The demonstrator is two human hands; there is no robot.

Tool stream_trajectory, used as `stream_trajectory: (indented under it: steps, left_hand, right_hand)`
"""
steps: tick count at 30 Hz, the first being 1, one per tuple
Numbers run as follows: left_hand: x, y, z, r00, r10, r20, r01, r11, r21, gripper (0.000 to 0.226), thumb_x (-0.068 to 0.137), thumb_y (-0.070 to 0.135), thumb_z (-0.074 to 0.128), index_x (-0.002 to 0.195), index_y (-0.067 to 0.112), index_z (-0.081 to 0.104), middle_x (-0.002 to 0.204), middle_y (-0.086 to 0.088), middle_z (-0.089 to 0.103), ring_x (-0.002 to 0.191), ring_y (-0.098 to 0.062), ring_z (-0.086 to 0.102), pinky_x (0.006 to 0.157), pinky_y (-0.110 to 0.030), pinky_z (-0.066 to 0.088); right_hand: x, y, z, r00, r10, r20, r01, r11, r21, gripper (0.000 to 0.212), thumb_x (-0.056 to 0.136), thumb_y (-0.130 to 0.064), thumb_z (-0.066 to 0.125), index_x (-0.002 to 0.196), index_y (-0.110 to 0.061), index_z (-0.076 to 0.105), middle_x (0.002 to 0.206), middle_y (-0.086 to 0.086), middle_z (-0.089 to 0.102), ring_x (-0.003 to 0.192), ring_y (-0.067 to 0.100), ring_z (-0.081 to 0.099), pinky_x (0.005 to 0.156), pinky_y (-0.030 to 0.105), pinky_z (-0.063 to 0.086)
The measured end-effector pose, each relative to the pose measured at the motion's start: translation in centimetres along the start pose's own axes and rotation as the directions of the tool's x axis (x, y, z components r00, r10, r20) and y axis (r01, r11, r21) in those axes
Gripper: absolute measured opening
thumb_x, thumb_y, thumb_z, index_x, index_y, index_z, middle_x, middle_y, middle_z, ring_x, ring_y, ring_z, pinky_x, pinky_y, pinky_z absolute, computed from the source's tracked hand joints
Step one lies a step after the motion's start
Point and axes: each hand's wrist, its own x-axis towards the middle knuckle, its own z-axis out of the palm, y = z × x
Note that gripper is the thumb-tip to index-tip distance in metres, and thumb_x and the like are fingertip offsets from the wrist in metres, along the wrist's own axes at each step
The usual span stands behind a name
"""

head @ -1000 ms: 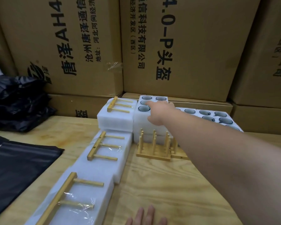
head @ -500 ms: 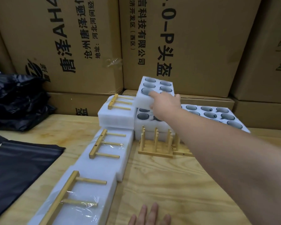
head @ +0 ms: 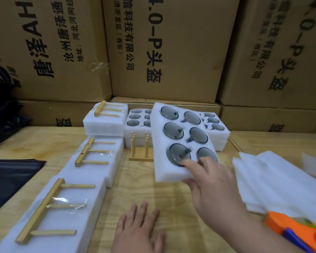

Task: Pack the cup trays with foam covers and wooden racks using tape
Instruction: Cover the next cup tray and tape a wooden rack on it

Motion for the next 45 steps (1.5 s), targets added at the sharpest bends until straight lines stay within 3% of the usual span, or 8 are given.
stream_trajectory:
  steps: [3,6,11,15,21,32,40,45]
  left_hand:
    - [0.1,-0.5,0.2,1.0,-0.027,0.012,0.026,0.996,0.083,0.079,0.072,0.064,0.01,0.149,0.059,0.024,0.166,0.021,0.008,0.155,-0.008,0.01,0.122,-0.033,0.004]
    - [0.1,-0.9,0.1,0.995,-0.079,0.055,0.078,0.997,0.024,0.078,0.083,0.046,0.02,0.159,0.04,0.002,0.166,0.023,0.002,0.154,-0.002,-0.003,0.124,-0.03,-0.003]
    - [-0.8,-0.9,-0.2,0.998,-0.052,0.044,0.054,0.997,-0.05,0.079,0.08,0.04,0.016,0.158,0.04,0.01,0.166,0.022,0.008,0.153,-0.002,0.002,0.123,-0.029,-0.003]
    - [-0.8,-0.7,0.1,0.999,-0.045,0.024,0.046,0.998,-0.05,0.06,0.097,0.038,0.029,0.157,0.042,0.021,0.167,0.02,0.007,0.154,-0.003,0.0,0.124,-0.031,-0.004]
    - [-0.9,-0.9,0.5,0.998,-0.058,0.021,0.058,0.997,-0.043,0.058,0.099,0.037,0.032,0.157,0.042,0.023,0.167,0.02,0.008,0.154,-0.003,0.0,0.125,-0.032,-0.003]
    - [-1.3,-0.7,0.7,0.999,-0.015,0.029,0.016,1.0,-0.007,0.055,0.1,0.044,0.022,0.155,0.044,0.026,0.168,0.01,0.017,0.155,-0.015,0.008,0.125,-0.039,0.004]
    - [-0.7,-0.9,1.1,0.999,-0.051,-0.004,0.051,0.998,-0.025,0.049,0.098,0.035,0.038,0.146,0.043,0.042,0.165,0.013,0.024,0.154,-0.012,0.013,0.125,-0.038,0.006]
    - [-0.6,-1.3,1.3,0.999,-0.04,-0.007,0.04,0.999,-0.026,0.049,0.098,0.039,0.04,0.146,0.042,0.042,0.165,0.013,0.024,0.154,-0.011,0.013,0.125,-0.038,0.006]
  right_hand:
    - [-5.1,0.5,0.5,1.0,0.01,0.006,-0.01,0.998,-0.063,0.066,0.065,-0.015,0.088,0.119,-0.034,0.054,0.089,0.001,0.055,0.076,0.028,0.06,0.074,0.05,0.053]
    - [-7.7,1.2,1.7,0.995,0.041,0.095,-0.03,0.992,-0.123,0.072,0.055,-0.019,0.092,0.117,-0.035,0.059,0.087,0.0,0.059,0.076,0.025,0.064,0.073,0.052,0.056]
    - [-11.2,2.9,2.8,0.97,-0.033,0.24,0.042,0.999,-0.029,0.062,0.07,-0.045,0.077,0.13,-0.033,0.066,0.122,0.007,0.063,0.11,0.03,0.065,0.089,0.05,0.055]
    - [-12.7,4.1,3.6,0.904,0.333,0.267,-0.397,0.885,0.244,0.072,0.087,-0.059,0.046,0.155,-0.039,0.031,0.164,-0.002,0.02,0.15,0.017,0.019,0.121,0.035,0.022]
    - [-11.9,4.7,4.1,0.84,0.445,0.311,-0.535,0.777,0.332,0.055,0.098,-0.05,0.045,0.148,-0.028,0.043,0.145,-0.017,0.049,0.136,0.007,0.044,0.113,0.028,0.035]
    - [-11.6,4.7,3.8,0.762,0.549,0.345,-0.648,0.638,0.415,0.047,0.085,-0.056,0.046,0.129,-0.042,0.052,0.117,-0.014,0.066,0.108,0.014,0.062,0.098,0.04,0.05]
    - [-11.6,4.6,3.5,0.751,0.546,0.371,-0.66,0.61,0.439,0.042,0.093,-0.047,0.053,0.134,-0.038,0.053,0.12,-0.004,0.066,0.109,0.023,0.062,0.1,0.043,0.049]
    - [-10.6,4.7,1.6,0.857,0.425,0.292,-0.515,0.735,0.44,0.043,0.094,-0.03,0.06,0.136,-0.029,0.051,0.125,-0.019,0.043,0.124,0.006,0.048,0.11,0.032,0.041]
